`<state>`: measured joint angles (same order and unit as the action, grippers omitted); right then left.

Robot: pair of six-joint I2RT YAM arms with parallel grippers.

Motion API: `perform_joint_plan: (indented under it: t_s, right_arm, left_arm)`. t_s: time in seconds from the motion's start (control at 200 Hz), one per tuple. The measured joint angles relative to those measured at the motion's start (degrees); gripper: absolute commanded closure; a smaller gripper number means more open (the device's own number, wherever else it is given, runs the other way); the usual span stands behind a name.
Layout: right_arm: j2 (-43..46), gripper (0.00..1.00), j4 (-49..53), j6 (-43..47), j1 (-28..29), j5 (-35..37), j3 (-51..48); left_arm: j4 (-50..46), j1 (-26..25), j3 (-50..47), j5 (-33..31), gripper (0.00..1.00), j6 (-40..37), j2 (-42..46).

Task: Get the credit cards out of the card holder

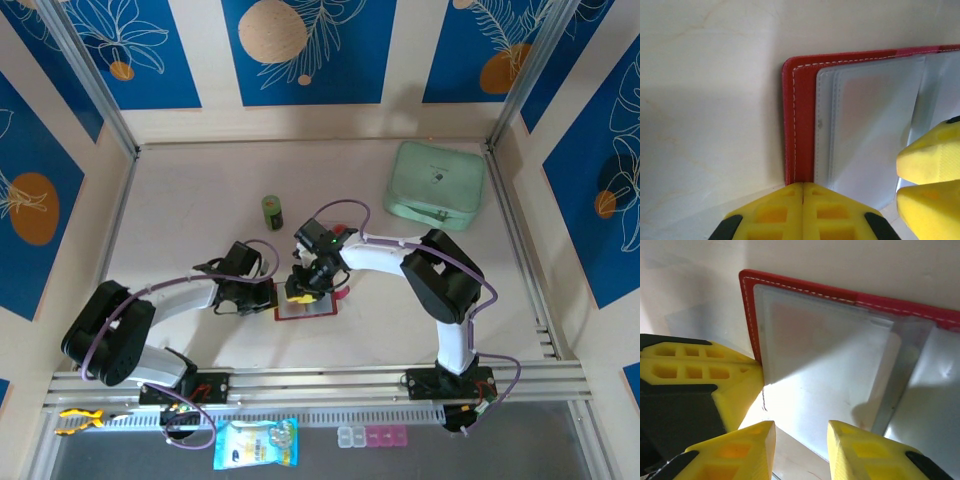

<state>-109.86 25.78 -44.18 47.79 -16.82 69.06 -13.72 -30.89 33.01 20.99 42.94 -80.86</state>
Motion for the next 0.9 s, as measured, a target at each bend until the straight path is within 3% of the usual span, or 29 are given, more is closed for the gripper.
perform_joint_plan:
  t_s: [0.895]
  right_arm:
    - [0.44, 0.69, 4.52, 1.07, -0.5, 4.22, 0.28]
  left_arm:
    - [0.92, 0.68, -0.02, 1.49, 1.0, -1.11, -1.01]
